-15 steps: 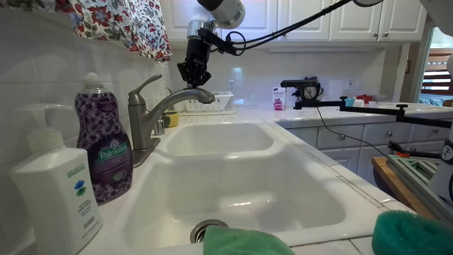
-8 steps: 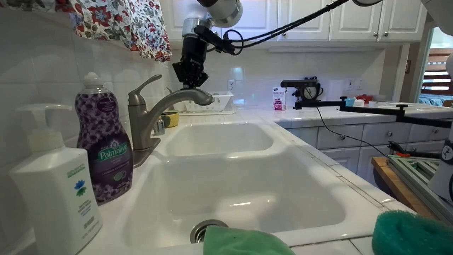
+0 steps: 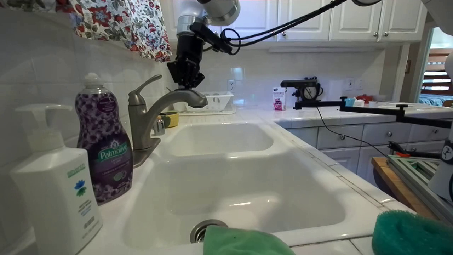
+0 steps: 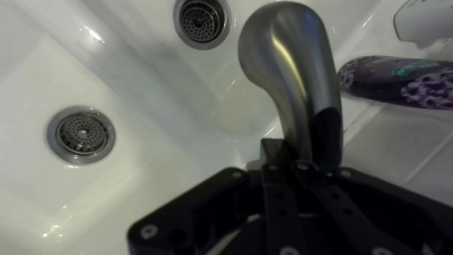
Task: Turn the faucet and turn on the tap
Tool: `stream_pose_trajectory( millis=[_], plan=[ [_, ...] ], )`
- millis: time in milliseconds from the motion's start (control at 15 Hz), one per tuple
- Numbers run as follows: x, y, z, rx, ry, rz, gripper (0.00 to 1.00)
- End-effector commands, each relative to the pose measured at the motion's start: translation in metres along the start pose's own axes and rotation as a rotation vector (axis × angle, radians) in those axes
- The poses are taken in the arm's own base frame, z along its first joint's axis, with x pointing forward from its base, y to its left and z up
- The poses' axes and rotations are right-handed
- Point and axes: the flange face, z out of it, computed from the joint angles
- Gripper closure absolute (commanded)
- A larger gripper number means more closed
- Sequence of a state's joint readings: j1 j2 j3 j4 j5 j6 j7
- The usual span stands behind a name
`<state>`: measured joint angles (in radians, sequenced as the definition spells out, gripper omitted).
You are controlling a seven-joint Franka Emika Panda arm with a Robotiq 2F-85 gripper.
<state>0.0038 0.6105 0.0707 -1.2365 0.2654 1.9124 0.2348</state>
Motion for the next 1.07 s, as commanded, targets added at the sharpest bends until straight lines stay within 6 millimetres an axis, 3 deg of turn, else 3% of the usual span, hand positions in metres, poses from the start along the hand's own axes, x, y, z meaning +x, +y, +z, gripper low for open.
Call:
stream_pose_trajectory(
  millis=[0, 467, 533, 800, 1000],
  plan=[
    [-0.009, -0.012, 0.004, 0.035, -0.011, -0.031, 1.00],
    [-0.013, -0.027, 0.011, 0.029, 0.005, -0.057, 1.00],
    [-0.013, -0.026, 0.010, 0.021, 0.010, -0.052, 0.80],
    [-0.011, -0.002, -0.006, -0.037, 0.025, 0.002, 0.52],
    [-0.009, 0.022, -0.030, -0.075, 0.062, 0.046, 0.30]
  ],
)
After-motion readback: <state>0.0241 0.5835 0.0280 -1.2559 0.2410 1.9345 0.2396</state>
